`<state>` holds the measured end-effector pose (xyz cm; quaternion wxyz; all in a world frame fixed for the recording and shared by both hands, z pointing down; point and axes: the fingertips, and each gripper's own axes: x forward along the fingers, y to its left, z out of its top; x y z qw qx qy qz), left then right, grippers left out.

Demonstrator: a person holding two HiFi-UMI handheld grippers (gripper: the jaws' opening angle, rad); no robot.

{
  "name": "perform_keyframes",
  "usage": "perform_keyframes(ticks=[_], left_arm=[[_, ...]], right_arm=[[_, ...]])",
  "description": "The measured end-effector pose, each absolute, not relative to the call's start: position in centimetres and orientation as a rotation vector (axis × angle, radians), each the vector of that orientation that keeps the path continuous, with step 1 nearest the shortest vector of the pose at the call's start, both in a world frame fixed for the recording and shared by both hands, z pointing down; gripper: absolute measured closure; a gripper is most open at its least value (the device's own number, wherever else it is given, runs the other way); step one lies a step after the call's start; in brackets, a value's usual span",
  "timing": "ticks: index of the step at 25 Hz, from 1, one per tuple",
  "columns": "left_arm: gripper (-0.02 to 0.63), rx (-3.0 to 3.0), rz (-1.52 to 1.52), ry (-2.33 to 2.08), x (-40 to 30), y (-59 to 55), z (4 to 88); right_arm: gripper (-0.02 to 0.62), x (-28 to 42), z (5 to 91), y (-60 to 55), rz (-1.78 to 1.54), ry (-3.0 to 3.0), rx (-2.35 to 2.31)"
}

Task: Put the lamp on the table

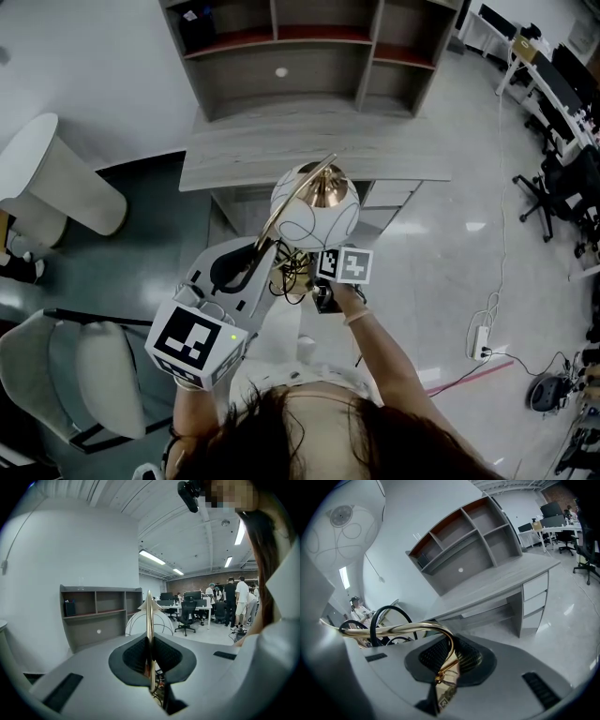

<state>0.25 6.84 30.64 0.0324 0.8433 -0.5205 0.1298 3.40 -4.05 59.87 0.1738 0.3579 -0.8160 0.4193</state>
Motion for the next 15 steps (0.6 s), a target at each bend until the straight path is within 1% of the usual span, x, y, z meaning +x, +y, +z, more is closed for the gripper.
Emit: perform_keyframes(ticks=[6,15], left_arm=[[0.584,2.593,0.392,-1.604,-1.6,3.4,30.7],[0.584,2.602,0.392,-1.589,-3.8,-1.3,29.8]], right_arm=[[0.544,1.5,60.5,-7.2,1.203,-2.287,1.001],[0.545,-0.8,58.5,-12.6,1.157,-2.337,1.027]])
